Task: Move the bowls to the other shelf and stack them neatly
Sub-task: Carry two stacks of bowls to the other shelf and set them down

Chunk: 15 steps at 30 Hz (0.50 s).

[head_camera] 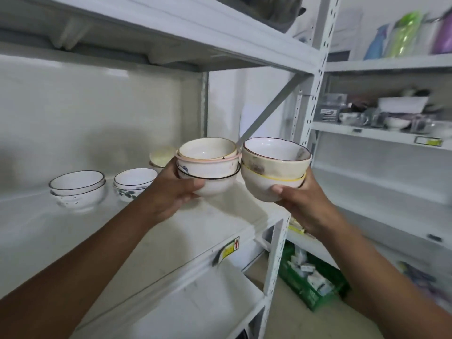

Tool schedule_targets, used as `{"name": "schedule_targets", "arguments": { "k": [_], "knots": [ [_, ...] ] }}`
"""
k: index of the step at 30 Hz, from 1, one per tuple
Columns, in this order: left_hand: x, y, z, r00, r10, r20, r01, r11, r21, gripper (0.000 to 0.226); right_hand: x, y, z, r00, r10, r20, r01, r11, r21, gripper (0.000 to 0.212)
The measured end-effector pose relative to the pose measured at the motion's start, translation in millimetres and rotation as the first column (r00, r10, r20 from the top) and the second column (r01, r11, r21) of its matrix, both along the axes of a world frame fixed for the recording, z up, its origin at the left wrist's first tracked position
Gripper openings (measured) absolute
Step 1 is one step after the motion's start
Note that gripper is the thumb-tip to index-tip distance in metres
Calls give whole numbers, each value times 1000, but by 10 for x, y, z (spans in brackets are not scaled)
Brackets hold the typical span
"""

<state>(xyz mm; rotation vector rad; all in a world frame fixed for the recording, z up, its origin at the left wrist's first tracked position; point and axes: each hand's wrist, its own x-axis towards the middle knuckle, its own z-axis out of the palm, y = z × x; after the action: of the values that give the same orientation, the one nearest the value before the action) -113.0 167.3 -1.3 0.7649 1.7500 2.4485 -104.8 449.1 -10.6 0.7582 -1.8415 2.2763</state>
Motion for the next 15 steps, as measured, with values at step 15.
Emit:
{"name": "schedule_targets", "arguments": {
  "k": [15],
  "knots": [
    [-327,1995,58,925,-380,-1,379,925,33,120,488,1846,48,940,-341,27,342,940,-20,99]
  ]
}}
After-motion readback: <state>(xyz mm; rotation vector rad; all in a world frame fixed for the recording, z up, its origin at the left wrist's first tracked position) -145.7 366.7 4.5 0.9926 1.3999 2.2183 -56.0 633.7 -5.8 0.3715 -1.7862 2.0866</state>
